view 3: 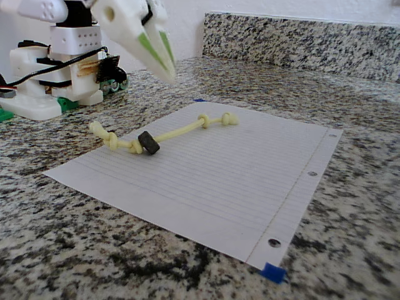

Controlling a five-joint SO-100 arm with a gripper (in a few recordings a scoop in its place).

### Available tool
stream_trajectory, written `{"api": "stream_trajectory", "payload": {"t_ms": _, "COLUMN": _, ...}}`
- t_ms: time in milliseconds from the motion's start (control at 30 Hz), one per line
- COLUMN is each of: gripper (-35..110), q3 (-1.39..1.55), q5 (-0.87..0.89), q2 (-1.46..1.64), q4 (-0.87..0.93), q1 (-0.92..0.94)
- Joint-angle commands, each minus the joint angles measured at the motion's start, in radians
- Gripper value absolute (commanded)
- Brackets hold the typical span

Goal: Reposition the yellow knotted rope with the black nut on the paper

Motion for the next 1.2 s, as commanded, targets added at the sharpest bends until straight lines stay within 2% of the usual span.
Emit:
{"api": "stream_trajectory", "payload": {"t_ms": 0, "gripper": 0, "q3": -0.107, "q5": -0.178, "q2": -0.170, "q4": 0.031, "q1": 0.057}}
{"api": "stream_trajectory", "payload": {"t_ms": 233, "gripper": 0, "q3": -0.130, "q5": -0.417, "q2": -0.431, "q4": -0.067, "q1": 0.172}}
{"api": "stream_trajectory", "payload": {"t_ms": 467, "gripper": 0, "q3": -0.133, "q5": -0.600, "q2": -0.568, "q4": -0.153, "q1": 0.232}}
{"api": "stream_trajectory", "payload": {"t_ms": 1167, "gripper": 0, "q3": -0.186, "q5": -0.749, "q2": -0.746, "q4": -0.351, "q1": 0.373}}
